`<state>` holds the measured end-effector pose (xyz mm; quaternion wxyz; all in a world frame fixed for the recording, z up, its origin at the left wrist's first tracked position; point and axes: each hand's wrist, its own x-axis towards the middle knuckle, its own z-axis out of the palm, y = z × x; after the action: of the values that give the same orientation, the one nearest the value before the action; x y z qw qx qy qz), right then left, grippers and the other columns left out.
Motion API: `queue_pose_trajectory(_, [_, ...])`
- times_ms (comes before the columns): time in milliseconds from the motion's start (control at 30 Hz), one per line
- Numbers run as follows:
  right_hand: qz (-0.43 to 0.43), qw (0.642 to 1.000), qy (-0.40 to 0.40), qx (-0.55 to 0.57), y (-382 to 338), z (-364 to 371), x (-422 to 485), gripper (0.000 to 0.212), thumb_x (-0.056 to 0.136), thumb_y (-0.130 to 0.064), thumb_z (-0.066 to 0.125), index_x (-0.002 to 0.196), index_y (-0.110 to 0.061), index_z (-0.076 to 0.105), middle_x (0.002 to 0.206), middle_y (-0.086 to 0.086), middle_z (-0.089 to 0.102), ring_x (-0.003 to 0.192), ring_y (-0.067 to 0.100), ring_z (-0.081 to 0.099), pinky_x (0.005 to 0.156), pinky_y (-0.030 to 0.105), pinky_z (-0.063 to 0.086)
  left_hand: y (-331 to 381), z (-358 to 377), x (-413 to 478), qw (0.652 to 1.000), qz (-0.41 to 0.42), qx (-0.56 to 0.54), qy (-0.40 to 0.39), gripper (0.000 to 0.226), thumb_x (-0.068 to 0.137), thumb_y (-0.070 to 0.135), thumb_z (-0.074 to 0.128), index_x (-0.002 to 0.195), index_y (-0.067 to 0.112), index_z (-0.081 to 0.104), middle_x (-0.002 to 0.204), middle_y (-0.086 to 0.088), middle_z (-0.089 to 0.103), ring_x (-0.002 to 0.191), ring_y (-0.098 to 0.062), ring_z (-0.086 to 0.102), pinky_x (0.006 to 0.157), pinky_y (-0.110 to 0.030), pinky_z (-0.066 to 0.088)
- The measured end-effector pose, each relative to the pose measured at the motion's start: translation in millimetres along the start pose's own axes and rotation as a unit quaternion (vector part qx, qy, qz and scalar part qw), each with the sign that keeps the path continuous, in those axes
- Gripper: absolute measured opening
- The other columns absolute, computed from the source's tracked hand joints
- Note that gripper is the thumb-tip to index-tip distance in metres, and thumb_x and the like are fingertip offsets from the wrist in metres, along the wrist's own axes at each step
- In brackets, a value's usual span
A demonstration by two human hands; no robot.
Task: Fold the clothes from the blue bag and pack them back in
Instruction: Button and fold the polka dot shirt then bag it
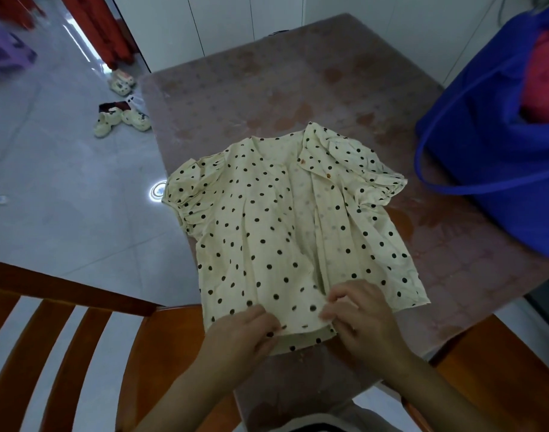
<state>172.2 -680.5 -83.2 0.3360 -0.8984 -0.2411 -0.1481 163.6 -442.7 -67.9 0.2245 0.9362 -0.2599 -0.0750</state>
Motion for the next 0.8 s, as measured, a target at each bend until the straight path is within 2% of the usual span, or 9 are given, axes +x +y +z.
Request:
queue_pose_trajectory(67, [0.012, 0.994, -0.102, -0.030, 13, 10, -23, 0.011, 0.076, -0.019, 0.056, 0.082, -0.028, 0.059, 0.093, -0.008, 0.056, 0.090, 0.009, 0.049, 0.075, 0.027, 0.042, -2, 8, 2, 0.989, -0.046, 0.024, -0.139, 0.062, 0.075, 0.076, 0.027, 0.115, 0.037, 0.054, 0.104, 0.018, 0.056, 0.083, 0.001, 0.052, 0.067, -0.013, 0.040])
queue_pose_trajectory(100, [0.024, 0.989, -0.144, -0.035, 17, 13, -32, 0.014, 0.074, -0.021, 0.055, 0.084, -0.028, 0.062, 0.095, -0.010, 0.058, 0.092, 0.008, 0.049, 0.076, 0.027, 0.043, -3, 11, 4, 0.980, -0.061, 0.037, -0.183, 0.078, 0.068, 0.083, 0.019, 0.122, 0.037, 0.052, 0.110, 0.018, 0.055, 0.089, -0.001, 0.053, 0.074, -0.018, 0.043])
queue_pose_trajectory(133, [0.040, 0.984, -0.173, -0.030, 20, 14, -39, 0.018, 0.073, -0.022, 0.055, 0.086, -0.029, 0.066, 0.096, -0.011, 0.059, 0.092, 0.006, 0.049, 0.078, 0.026, 0.043, -4, 12, 10, 0.978, -0.072, 0.038, -0.192, 0.080, 0.067, 0.083, 0.019, 0.124, 0.037, 0.051, 0.111, 0.018, 0.055, 0.091, -0.001, 0.054, 0.079, -0.021, 0.045])
queue_pose_trajectory(233, [0.136, 0.973, -0.183, 0.035, 22, 11, -41, 0.021, 0.082, -0.032, 0.055, 0.094, -0.027, 0.072, 0.098, -0.015, 0.062, 0.089, 0.001, 0.054, 0.077, 0.020, 0.045, -9, 5, 45, 0.989, -0.092, -0.005, -0.119, 0.042, 0.088, 0.060, 0.041, 0.117, 0.033, 0.058, 0.101, 0.018, 0.057, 0.082, 0.002, 0.052, 0.078, -0.021, 0.048])
queue_pose_trajectory(333, [0.211, 0.967, -0.141, 0.031, 29, 11, -31, 0.032, 0.088, -0.042, 0.047, 0.093, -0.023, 0.071, 0.090, -0.013, 0.064, 0.082, 0.002, 0.057, 0.070, 0.022, 0.048, -20, -6, 95, 0.993, -0.094, -0.039, -0.064, 0.029, 0.093, 0.046, 0.047, 0.108, 0.027, 0.063, 0.096, 0.015, 0.058, 0.081, -0.001, 0.055, 0.077, -0.025, 0.051])
queue_pose_trajectory(400, [0.244, 0.960, -0.137, 0.002, 32, 15, -22, 0.025, 0.090, -0.037, 0.049, 0.095, -0.023, 0.070, 0.088, -0.014, 0.063, 0.080, 0.001, 0.056, 0.071, 0.022, 0.048, -27, -12, 131, 0.994, -0.093, -0.041, -0.043, 0.024, 0.094, 0.040, 0.050, 0.104, 0.023, 0.065, 0.098, 0.010, 0.060, 0.086, -0.005, 0.057, 0.079, -0.028, 0.052])
queue_pose_trajectory(500, [0.285, 0.946, -0.151, -0.022, 29, 22, -10, 0.017, 0.093, -0.030, 0.053, 0.099, -0.022, 0.067, 0.090, -0.014, 0.059, 0.079, 0.002, 0.055, 0.073, 0.021, 0.048, -39, -13, 185, 0.995, -0.093, -0.032, -0.027, 0.023, 0.094, 0.034, 0.052, 0.104, 0.018, 0.065, 0.103, 0.003, 0.062, 0.093, -0.012, 0.059, 0.081, -0.031, 0.051])
queue_pose_trajectory(700, [0.355, 0.906, -0.208, -0.097, 23, 34, 13, 0.033, 0.088, -0.057, 0.045, 0.090, -0.025, 0.050, 0.086, -0.011, 0.052, 0.073, 0.006, 0.053, 0.063, 0.022, 0.045, -73, -4, 261, 0.986, -0.163, -0.028, -0.021, 0.028, 0.093, 0.027, 0.053, 0.115, 0.011, 0.060, 0.112, -0.005, 0.064, 0.101, -0.022, 0.060, 0.085, -0.034, 0.050])
queue_pose_trajectory(800, [0.356, 0.902, -0.218, -0.105, 25, 37, 15, 0.022, 0.089, -0.046, 0.047, 0.085, -0.025, 0.045, 0.086, -0.012, 0.049, 0.073, 0.008, 0.050, 0.059, 0.023, 0.041, -84, -6, 293, 0.980, -0.197, -0.035, 0.008, 0.036, 0.093, 0.025, 0.053, 0.126, 0.011, 0.052, 0.122, -0.007, 0.059, 0.110, -0.025, 0.057, 0.088, -0.033, 0.044])
